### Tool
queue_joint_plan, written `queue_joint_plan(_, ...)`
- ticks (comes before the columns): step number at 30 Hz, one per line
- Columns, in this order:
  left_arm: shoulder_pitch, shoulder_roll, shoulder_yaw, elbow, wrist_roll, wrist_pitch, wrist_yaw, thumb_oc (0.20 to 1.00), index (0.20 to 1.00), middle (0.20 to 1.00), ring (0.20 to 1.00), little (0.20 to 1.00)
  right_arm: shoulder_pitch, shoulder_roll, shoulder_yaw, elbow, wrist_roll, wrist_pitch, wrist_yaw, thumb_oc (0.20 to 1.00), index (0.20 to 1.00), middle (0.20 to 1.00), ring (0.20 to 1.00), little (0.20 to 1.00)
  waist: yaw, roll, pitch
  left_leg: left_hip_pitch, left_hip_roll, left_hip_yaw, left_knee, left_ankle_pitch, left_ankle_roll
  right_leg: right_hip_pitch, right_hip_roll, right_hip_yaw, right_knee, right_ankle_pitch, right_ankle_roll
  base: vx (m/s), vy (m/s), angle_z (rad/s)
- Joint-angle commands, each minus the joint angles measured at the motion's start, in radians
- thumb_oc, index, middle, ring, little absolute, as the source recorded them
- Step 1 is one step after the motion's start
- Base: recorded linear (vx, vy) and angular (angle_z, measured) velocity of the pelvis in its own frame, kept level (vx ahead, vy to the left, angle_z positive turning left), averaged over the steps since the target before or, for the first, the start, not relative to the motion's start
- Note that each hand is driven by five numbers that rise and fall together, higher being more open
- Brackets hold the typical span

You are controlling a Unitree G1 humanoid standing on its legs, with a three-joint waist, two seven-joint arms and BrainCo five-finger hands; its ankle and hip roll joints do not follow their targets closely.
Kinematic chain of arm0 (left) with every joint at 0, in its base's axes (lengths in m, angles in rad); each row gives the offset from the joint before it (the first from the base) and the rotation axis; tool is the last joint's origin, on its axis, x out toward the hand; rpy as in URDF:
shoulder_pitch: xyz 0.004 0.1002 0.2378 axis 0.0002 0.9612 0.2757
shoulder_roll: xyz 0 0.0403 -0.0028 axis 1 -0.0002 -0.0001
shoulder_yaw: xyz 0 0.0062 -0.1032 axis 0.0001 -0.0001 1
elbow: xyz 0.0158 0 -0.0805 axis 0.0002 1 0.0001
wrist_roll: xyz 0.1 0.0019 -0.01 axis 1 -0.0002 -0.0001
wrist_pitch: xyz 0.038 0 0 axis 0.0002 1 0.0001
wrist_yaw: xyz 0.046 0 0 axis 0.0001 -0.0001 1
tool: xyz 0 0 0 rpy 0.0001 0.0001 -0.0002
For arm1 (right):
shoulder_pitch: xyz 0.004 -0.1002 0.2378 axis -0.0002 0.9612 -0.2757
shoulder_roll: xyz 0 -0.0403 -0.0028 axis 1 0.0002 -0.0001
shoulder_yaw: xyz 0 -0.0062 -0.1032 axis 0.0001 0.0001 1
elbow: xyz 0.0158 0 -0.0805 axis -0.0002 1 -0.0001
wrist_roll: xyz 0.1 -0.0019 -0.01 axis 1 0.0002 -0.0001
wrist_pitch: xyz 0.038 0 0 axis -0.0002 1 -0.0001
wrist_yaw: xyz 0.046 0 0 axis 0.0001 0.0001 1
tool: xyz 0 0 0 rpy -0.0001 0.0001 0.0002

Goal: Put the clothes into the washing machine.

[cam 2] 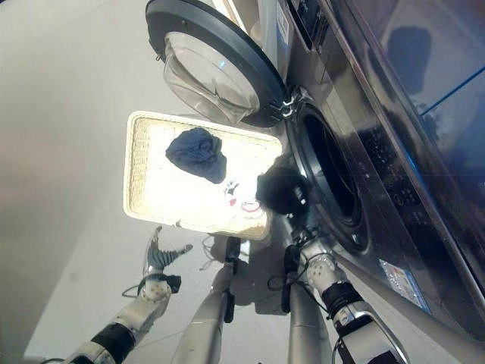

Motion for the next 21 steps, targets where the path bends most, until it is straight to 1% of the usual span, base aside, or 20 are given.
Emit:
queue_joint_plan(1,0.013,-0.024,0.018,0.082,-0.024,-0.051,-0.072,1.000,1.000,1.000,1.000,1.000,-0.081,-0.088,-0.119,-0.097,0.050,-0.217,-0.056,0.200,0.200,0.200,0.200,0.200,-0.029,0.001,-0.012,0.018,-0.091,0.068,0.027,-0.050,0.050,0.078,0.002,0.000,-0.232,0.155,0.071,0.00,0.015,-0.09)
queue_joint_plan(2,0.012,-0.026,0.014,0.095,-0.025,-0.051,-0.079,1.000,1.000,1.000,1.000,1.000,-0.093,-0.099,-0.133,-0.091,0.061,-0.240,-0.066,0.200,0.200,0.200,0.200,0.200,-0.028,0.002,-0.012,0.016,-0.091,0.070,0.027,-0.050,0.050,0.077,0.002,0.000,-0.231,0.155,0.071,0.03,-0.007,-0.07)
queue_joint_plan(3,0.016,-0.028,0.005,0.128,-0.031,-0.048,-0.095,1.000,1.000,1.000,1.000,1.000,-0.125,-0.134,-0.179,-0.071,0.100,-0.285,-0.092,0.200,0.200,0.200,0.200,0.200,-0.029,0.001,-0.012,0.012,-0.089,0.073,0.028,-0.051,0.049,0.073,0.005,0.002,-0.230,0.155,0.071,0.03,-0.019,-0.06)
queue_joint_plan(5,0.023,-0.024,-0.004,0.160,-0.046,-0.052,-0.114,1.000,1.000,1.000,1.000,1.000,-0.158,-0.182,-0.228,-0.035,0.173,-0.339,-0.108,0.200,0.200,0.200,0.200,0.200,-0.029,0.001,-0.012,0.006,-0.088,0.075,0.031,-0.054,0.050,0.068,0.005,0.002,-0.229,0.157,0.072,0.03,-0.028,-0.03)
queue_joint_plan(6,0.025,-0.022,-0.009,0.177,-0.049,-0.050,-0.130,1.000,1.000,1.000,1.000,1.000,-0.181,-0.213,-0.252,-0.008,0.246,-0.388,-0.108,0.200,0.200,0.200,0.200,0.200,-0.026,0.001,-0.012,0.002,-0.088,0.075,0.035,-0.056,0.050,0.064,0.006,0.002,-0.228,0.158,0.072,0.00,0.000,0.00)
queue_joint_plan(7,0.025,-0.022,-0.009,0.177,-0.049,-0.050,-0.130,1.000,1.000,1.000,1.000,1.000,-0.181,-0.213,-0.252,-0.008,0.246,-0.388,-0.108,0.200,0.200,0.200,0.200,0.200,-0.026,0.001,-0.012,0.002,-0.088,0.075,0.035,-0.056,0.050,0.064,0.006,0.002,-0.228,0.158,0.072,0.06,-0.039,-0.02)
queue_joint_plan(8,0.034,-0.014,-0.022,0.191,-0.056,-0.049,-0.144,1.000,1.000,1.000,1.000,1.000,-0.208,-0.257,-0.298,0.022,0.339,-0.441,-0.123,0.200,0.200,0.200,0.200,0.200,-0.027,0.000,-0.012,0.006,-0.091,0.073,0.040,-0.069,0.051,0.068,0.005,0.001,-0.223,0.146,0.072,0.07,-0.081,-0.04)
queue_joint_plan(9,0.042,-0.004,-0.041,0.195,-0.063,-0.052,-0.157,1.000,1.000,1.000,1.000,1.000,-0.252,-0.326,-0.351,0.068,0.506,-0.558,-0.078,0.200,0.200,0.200,0.200,0.200,-0.022,0.000,-0.012,-0.005,-0.093,0.070,0.047,-0.074,0.052,0.061,0.004,0.000,-0.222,0.149,0.072,0.05,-0.106,-0.02)
queue_joint_plan(10,0.043,0.004,-0.050,0.186,-0.062,-0.050,-0.162,1.000,1.000,1.000,1.000,1.000,-0.278,-0.364,-0.373,0.073,0.551,-0.657,-0.053,0.200,0.200,0.200,0.200,0.200,-0.019,0.001,-0.012,-0.020,-0.094,0.068,0.049,-0.064,0.053,0.049,0.004,-0.003,-0.225,0.165,0.071,0.00,-0.102,0.01)
queue_joint_plan(11,0.044,0.010,-0.055,0.175,-0.061,-0.047,-0.163,1.000,1.000,1.000,1.000,1.000,-0.285,-0.382,-0.387,0.068,0.556,-0.719,-0.056,0.200,0.200,0.200,0.200,0.200,-0.020,0.001,-0.012,-0.025,-0.094,0.067,0.051,-0.065,0.054,0.045,0.002,-0.004,-0.224,0.166,0.071,0.01,-0.066,0.04)
queue_joint_plan(12,0.047,0.020,-0.063,0.158,-0.061,-0.040,-0.163,1.000,1.000,1.000,1.000,1.000,-0.287,-0.400,-0.399,0.062,0.546,-0.825,-0.102,0.200,0.200,0.200,0.200,0.200,-0.019,0.000,-0.012,-0.023,-0.096,0.065,0.056,-0.078,0.054,0.046,0.001,-0.005,-0.218,0.154,0.073,0.02,-0.061,0.06)
queue_joint_plan(13,0.046,0.035,-0.069,0.127,-0.067,-0.025,-0.165,1.000,1.000,1.000,1.000,1.000,-0.288,-0.429,-0.420,0.073,0.505,-0.990,-0.232,0.200,0.200,0.200,0.200,0.200,-0.021,-0.001,-0.012,-0.040,-0.099,0.061,0.062,-0.070,0.058,0.032,0.000,-0.005,-0.219,0.170,0.073,0.03,-0.049,0.07)
queue_joint_plan(14,0.044,0.045,-0.077,0.108,-0.074,-0.015,-0.167,1.000,1.000,1.000,1.000,1.000,-0.292,-0.451,-0.429,0.105,0.448,-1.050,-0.319,0.200,0.200,0.200,0.200,0.200,-0.020,-0.001,-0.012,-0.046,-0.101,0.057,0.067,-0.071,0.059,0.028,-0.001,-0.004,-0.218,0.172,0.073,-0.01,-0.030,0.08)
queue_joint_plan(16,0.042,0.052,-0.082,0.094,-0.079,-0.007,-0.169,1.000,1.000,1.000,1.000,1.000,-0.296,-0.476,-0.435,0.146,0.374,-1.076,-0.396,0.200,0.200,0.200,0.200,0.200,-0.020,-0.001,-0.012,-0.051,-0.103,0.055,0.072,-0.073,0.060,0.025,-0.003,-0.004,-0.217,0.172,0.074,0.02,-0.001,0.08)
queue_joint_plan(17,0.043,0.072,-0.095,0.054,-0.096,0.006,-0.179,1.000,1.000,1.000,1.000,1.000,-0.310,-0.544,-0.406,0.196,0.248,-1.042,-0.581,0.454,0.454,0.454,0.454,0.454,-0.018,0.001,-0.012,-0.061,-0.106,0.054,0.085,-0.075,0.059,0.017,-0.007,-0.004,-0.215,0.174,0.074,0.02,0.015,0.08)
queue_joint_plan(18,0.044,0.076,-0.095,0.047,-0.097,0.007,-0.184,1.000,1.000,1.000,1.000,1.000,-0.310,-0.554,-0.400,0.192,0.220,-1.014,-0.624,0.573,0.573,0.573,0.573,0.573,-0.018,0.003,-0.012,-0.065,-0.106,0.053,0.088,-0.075,0.059,0.014,-0.007,-0.004,-0.213,0.174,0.074,0.03,0.025,0.04)
queue_joint_plan(19,0.048,0.081,-0.093,0.035,-0.090,0.002,-0.201,1.000,1.000,1.000,1.000,1.000,-0.302,-0.553,-0.376,0.160,0.225,-0.913,-0.700,1.000,1.000,1.000,1.000,1.000,-0.017,0.009,-0.012,-0.074,-0.108,0.056,0.092,-0.074,0.059,0.007,-0.010,-0.005,-0.213,0.177,0.074,0.02,0.014,-0.05)
queue_joint_plan(20,0.051,0.081,-0.094,0.031,-0.088,-0.001,-0.203,1.000,1.000,1.000,1.000,1.000,-0.300,-0.539,-0.369,0.137,0.284,-0.867,-0.675,1.000,1.000,1.000,1.000,1.000,-0.015,0.012,-0.012,-0.078,-0.110,0.057,0.093,-0.072,0.061,0.004,-0.013,-0.006,-0.215,0.178,0.074,0.02,0.019,-0.13)
queue_joint_plan(21,0.046,0.081,-0.100,0.023,-0.093,0.002,-0.208,1.000,1.000,1.000,1.000,1.000,-0.298,-0.513,-0.359,0.117,0.413,-0.763,-0.571,1.000,1.000,1.000,1.000,1.000,-0.012,0.016,-0.012,-0.083,-0.114,0.055,0.092,-0.071,0.062,-0.001,-0.019,-0.010,-0.220,0.183,0.075,0.01,0.008,-0.14)
